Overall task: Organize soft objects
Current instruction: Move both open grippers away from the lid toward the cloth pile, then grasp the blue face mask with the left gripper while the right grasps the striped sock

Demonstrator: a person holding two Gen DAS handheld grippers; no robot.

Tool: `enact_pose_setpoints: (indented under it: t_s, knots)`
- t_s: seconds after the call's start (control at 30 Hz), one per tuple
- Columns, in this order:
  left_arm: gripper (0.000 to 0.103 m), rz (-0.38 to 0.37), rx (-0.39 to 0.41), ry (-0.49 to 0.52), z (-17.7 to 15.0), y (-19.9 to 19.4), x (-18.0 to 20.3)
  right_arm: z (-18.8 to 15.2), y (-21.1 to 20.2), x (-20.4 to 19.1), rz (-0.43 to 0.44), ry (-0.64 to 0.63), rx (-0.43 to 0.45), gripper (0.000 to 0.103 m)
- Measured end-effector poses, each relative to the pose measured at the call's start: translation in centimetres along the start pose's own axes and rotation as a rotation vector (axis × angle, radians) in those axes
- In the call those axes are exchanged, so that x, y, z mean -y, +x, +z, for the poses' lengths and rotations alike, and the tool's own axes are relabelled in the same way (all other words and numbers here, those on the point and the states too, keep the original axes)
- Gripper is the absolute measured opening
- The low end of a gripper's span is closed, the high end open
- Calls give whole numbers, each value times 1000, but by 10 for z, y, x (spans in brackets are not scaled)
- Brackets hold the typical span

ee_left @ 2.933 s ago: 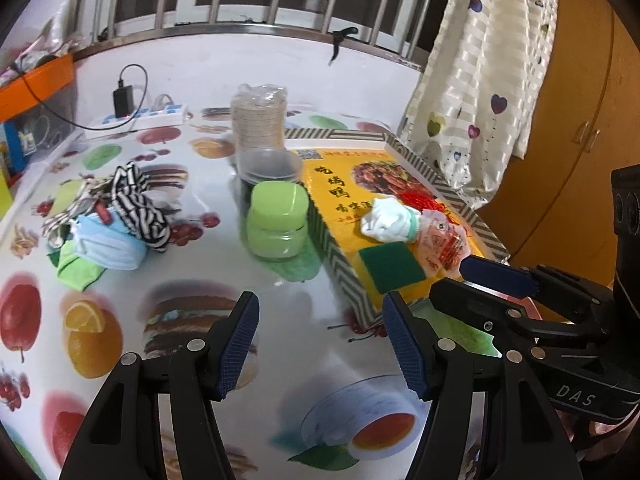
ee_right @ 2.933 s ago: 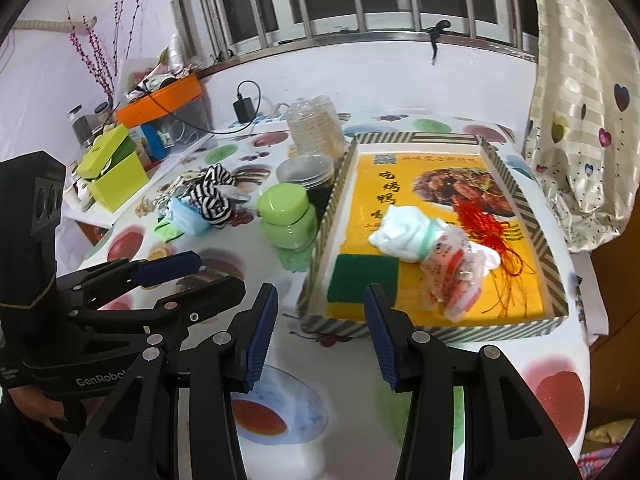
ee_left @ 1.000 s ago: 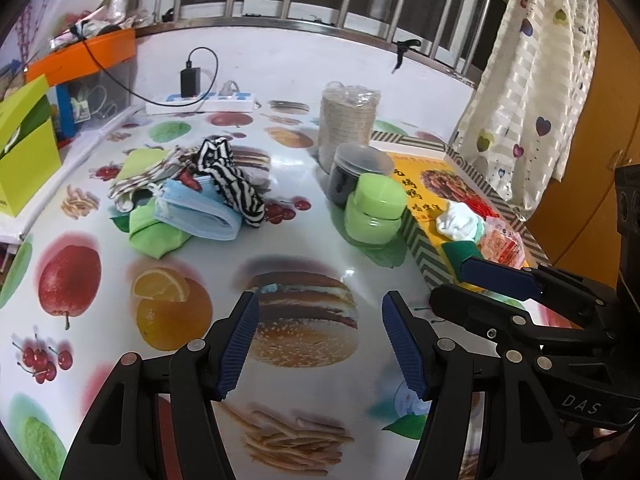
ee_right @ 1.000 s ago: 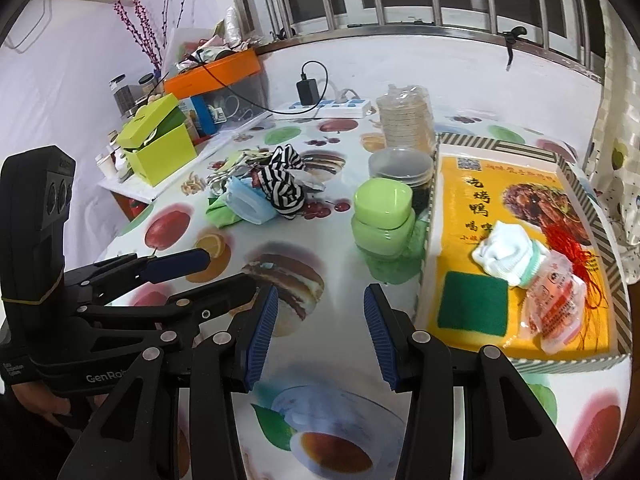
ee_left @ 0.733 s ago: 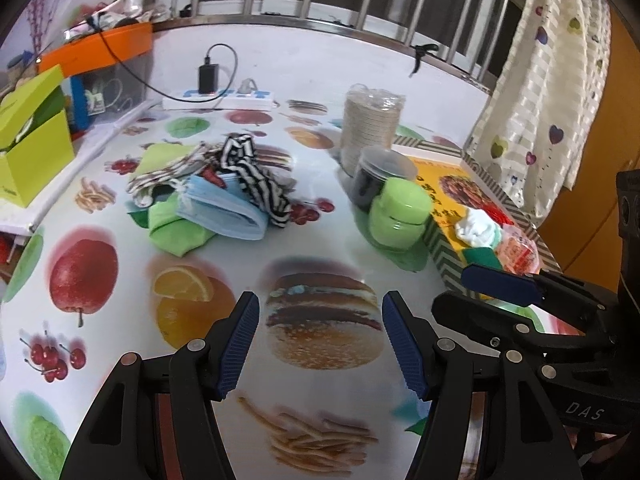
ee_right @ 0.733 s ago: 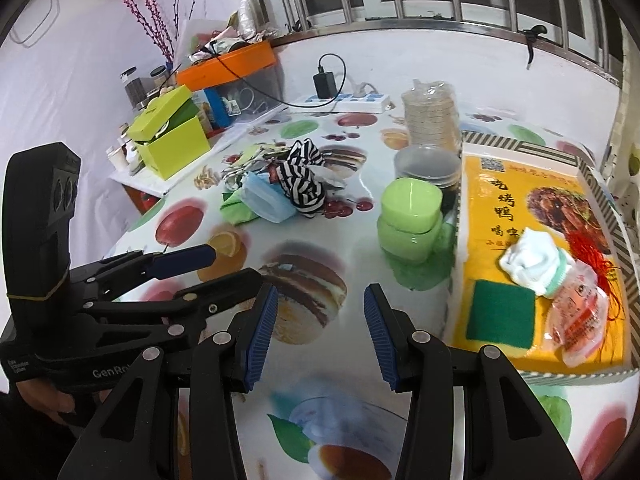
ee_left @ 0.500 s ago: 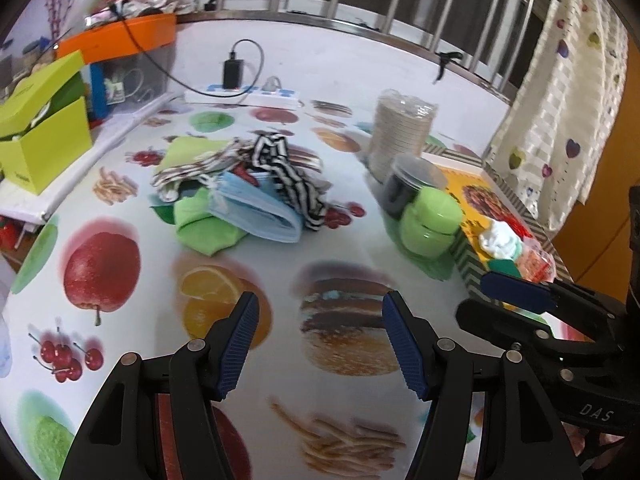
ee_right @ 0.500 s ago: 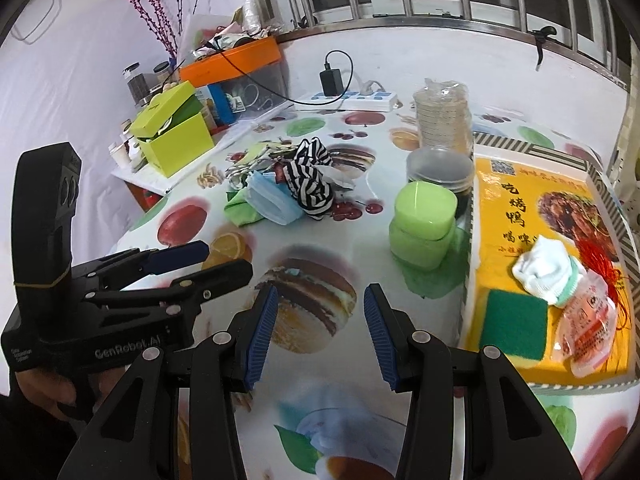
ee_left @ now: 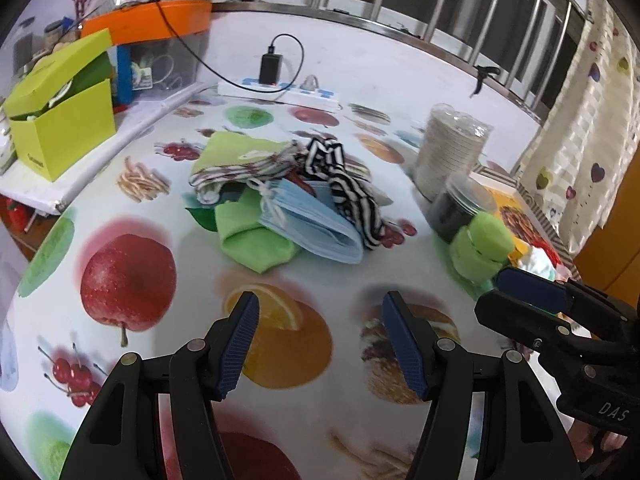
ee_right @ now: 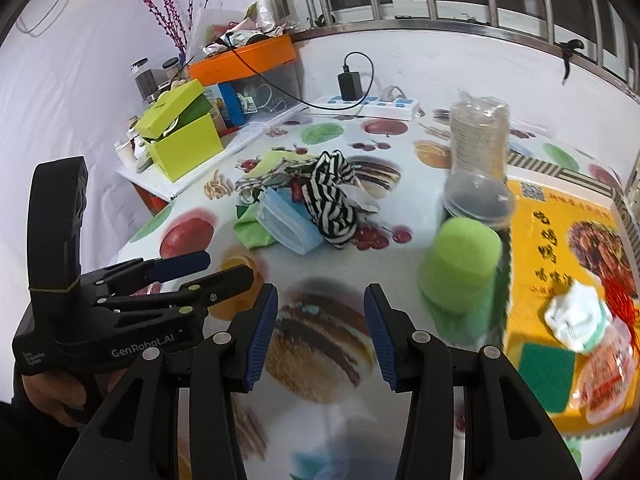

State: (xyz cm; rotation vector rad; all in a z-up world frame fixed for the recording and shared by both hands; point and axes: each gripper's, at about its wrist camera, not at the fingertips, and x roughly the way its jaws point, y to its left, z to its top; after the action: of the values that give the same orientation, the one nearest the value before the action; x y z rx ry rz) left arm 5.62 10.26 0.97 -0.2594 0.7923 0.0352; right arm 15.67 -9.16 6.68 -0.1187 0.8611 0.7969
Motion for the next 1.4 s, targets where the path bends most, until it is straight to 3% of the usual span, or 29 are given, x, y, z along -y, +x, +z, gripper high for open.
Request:
enact_pose_setpoints:
  t_s: [0.9, 0.97, 1.13, 1.4]
  knots:
    - [64, -36, 29, -95, 50, 45, -49, 51, 95, 9, -7, 48, -52, 46]
    - [64, -42, 30, -98, 51, 47, -50, 52, 99, 10, -10, 44, -59, 42]
    - [64, -51, 25, -102, 53, 53, -50, 52, 107, 7, -17, 7, -81, 16]
    - [64, -90, 6, -102, 54, 62, -43, 48, 97, 7, -4, -13, -85, 12]
